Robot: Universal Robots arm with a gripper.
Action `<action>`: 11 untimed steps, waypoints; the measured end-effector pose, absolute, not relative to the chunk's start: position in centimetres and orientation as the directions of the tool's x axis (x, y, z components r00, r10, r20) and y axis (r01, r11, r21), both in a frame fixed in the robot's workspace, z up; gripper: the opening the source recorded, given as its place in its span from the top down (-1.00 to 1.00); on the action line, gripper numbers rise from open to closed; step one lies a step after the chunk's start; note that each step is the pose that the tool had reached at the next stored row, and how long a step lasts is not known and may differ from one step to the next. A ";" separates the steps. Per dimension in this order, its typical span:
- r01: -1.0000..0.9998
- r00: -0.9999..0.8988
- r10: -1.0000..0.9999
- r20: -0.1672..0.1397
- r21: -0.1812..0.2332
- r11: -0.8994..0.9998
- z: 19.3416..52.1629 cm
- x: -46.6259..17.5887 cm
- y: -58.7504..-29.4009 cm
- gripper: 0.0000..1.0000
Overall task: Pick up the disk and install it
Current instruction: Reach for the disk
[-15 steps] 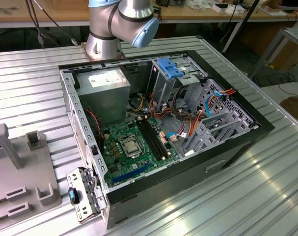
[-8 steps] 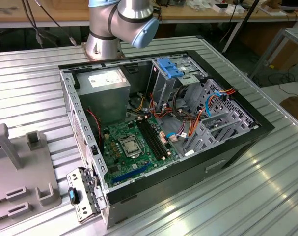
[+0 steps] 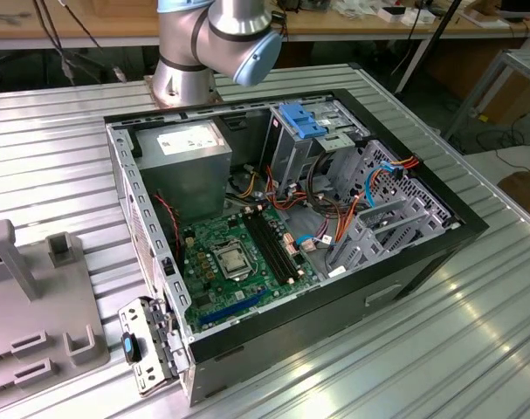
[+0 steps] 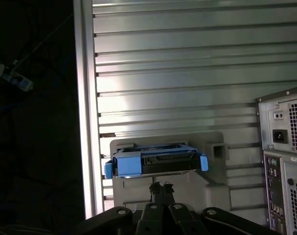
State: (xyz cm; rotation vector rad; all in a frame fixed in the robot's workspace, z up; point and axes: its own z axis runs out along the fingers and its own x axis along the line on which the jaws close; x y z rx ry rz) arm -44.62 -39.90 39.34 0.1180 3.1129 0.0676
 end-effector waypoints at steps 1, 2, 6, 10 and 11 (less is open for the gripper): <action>0.075 -0.997 0.076 -0.024 0.044 0.996 39.3 -44.8 -39.9 0.79; 0.075 -0.997 0.076 -0.024 0.044 0.996 39.3 -45.0 -39.9 0.79; 0.075 -0.997 0.076 -0.024 0.044 0.996 39.3 -45.8 -39.9 0.79; 0.075 -0.997 0.076 -0.024 0.044 0.996 39.3 -45.9 -39.9 0.79; 0.075 -0.997 0.076 -0.024 0.044 0.996 39.3 -45.9 -39.9 0.79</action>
